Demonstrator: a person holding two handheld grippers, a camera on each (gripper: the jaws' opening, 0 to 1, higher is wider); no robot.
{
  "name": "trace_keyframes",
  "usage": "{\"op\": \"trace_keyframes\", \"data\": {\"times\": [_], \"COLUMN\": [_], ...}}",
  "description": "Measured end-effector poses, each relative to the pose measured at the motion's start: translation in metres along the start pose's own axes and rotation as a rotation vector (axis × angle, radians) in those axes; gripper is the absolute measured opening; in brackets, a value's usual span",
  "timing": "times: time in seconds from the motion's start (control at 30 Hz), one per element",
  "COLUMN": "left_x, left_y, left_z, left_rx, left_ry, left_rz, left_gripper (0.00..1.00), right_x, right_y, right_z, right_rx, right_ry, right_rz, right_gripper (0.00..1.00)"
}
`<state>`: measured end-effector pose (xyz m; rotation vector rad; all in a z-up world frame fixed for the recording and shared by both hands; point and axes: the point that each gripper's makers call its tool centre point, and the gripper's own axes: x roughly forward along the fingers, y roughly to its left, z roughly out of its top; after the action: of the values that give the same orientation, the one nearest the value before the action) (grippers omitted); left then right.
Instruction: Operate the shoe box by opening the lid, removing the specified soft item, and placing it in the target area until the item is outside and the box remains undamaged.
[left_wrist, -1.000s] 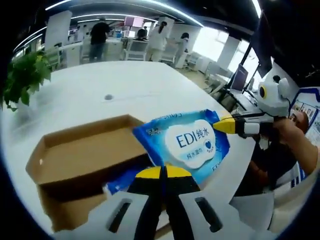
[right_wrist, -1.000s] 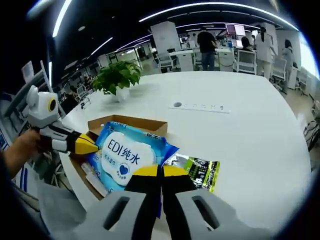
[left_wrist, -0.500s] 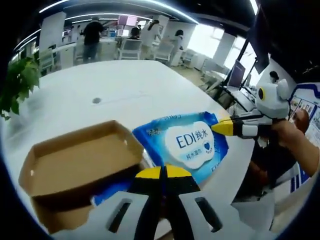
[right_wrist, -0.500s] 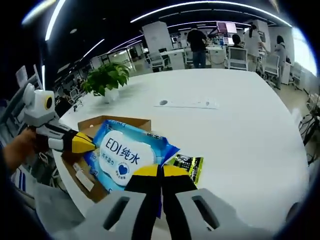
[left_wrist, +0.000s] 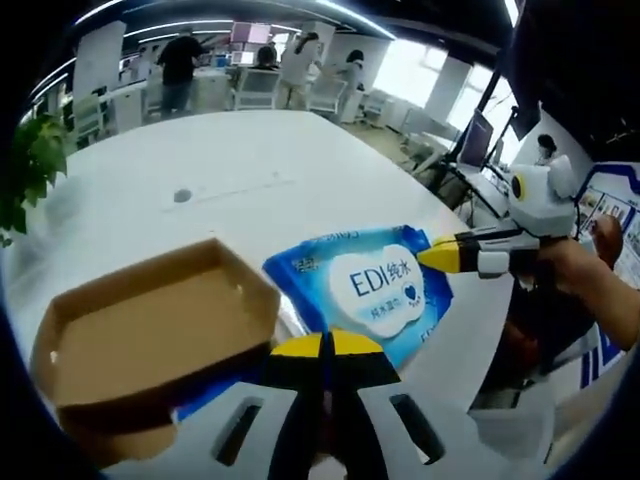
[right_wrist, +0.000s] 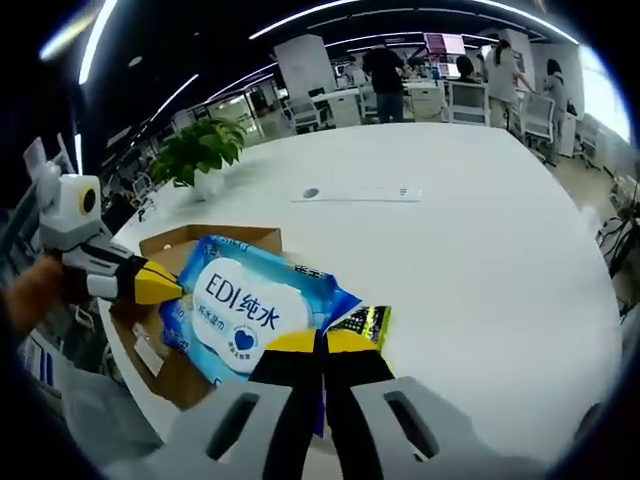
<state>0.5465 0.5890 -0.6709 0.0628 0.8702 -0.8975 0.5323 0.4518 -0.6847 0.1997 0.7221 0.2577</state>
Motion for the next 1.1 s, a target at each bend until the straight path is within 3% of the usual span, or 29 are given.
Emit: {"op": "trace_keyframes", "data": {"times": [0.33,0.77,1.1], "left_x": [0.022,0.039,0.047], "left_y": [0.000,0.004,0.009], "left_z": [-0.005,-0.014,-0.018], "left_rx": [0.005,0.050,0.035], "left_ry": [0.044,0.106,0.123], "left_rz": [-0.012,0.023,0.035], "left_gripper": [0.00,0.00,0.00], "right_x": [0.013,0.040,0.059], "right_y": [-0.018,-0.029,-0.036], "right_z": [-0.012,-0.026,-0.038], "right_rx": [0.026,0.034,0.060], "right_ry": [0.037,0.082,0.111], "right_rz": [-0.015,-0.012,-0.011], "right_gripper": [0.00,0.00,0.00]}}
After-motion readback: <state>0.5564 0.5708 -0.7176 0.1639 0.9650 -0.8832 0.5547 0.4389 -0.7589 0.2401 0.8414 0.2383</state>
